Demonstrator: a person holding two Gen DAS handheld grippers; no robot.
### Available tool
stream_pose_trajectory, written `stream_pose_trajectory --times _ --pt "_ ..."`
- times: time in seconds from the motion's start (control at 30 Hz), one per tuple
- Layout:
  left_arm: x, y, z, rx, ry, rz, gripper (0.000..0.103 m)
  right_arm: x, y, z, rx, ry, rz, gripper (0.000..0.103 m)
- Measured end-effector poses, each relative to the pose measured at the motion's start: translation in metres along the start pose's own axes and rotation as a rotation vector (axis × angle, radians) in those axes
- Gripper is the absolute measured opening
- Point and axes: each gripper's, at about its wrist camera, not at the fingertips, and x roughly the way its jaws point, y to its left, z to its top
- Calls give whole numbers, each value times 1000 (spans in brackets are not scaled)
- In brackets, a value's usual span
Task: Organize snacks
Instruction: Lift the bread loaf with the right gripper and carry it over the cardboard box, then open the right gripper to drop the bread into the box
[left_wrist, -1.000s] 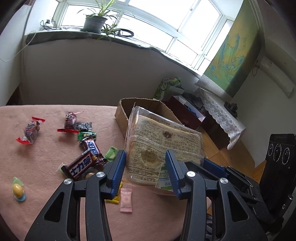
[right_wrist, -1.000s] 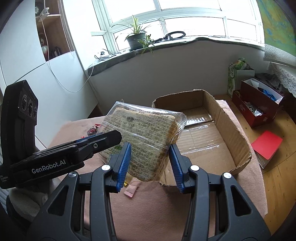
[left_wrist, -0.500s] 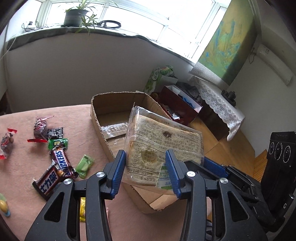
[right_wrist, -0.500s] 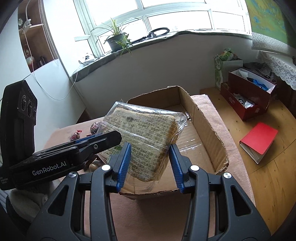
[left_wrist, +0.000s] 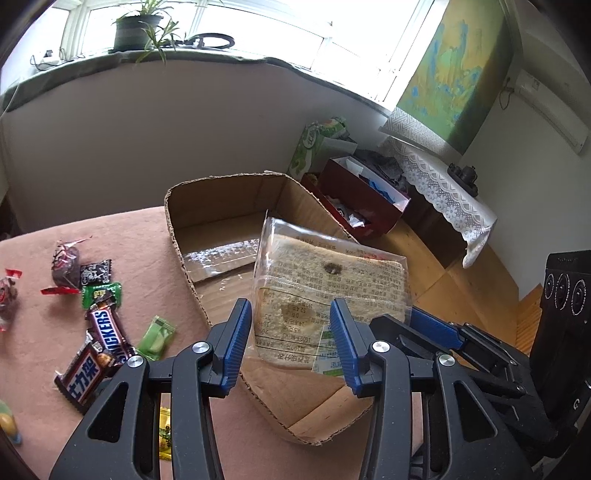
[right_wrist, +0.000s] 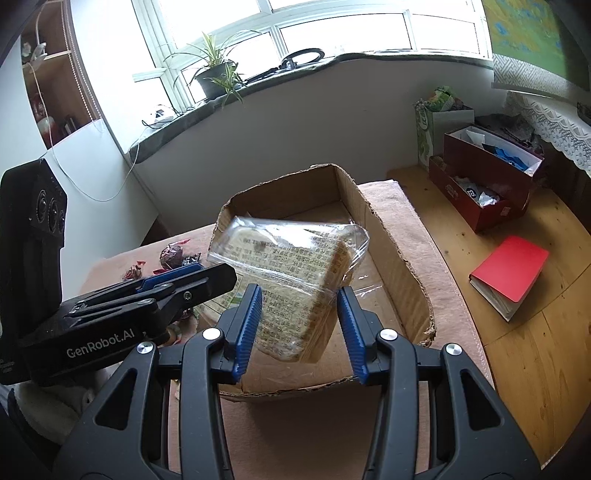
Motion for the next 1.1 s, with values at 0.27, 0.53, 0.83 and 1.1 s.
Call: stream_pose_trajectory --times 0.27,0.53,0.83,1.1 --pt "-7 2 1 -1 -15 0 42 -5 2 -3 -7 -7 -22 45" --pt "-32 14 -2 -25 -54 3 42 -18 13 -7 -15 -22 -30 45" --pt "-75 40 -13 -68 -116 33 42 -33 40 -19 -52 -22 16 45" --pt "-114 85 -38 -145 -162 93 42 -30 82 -44 -115 33 86 45"
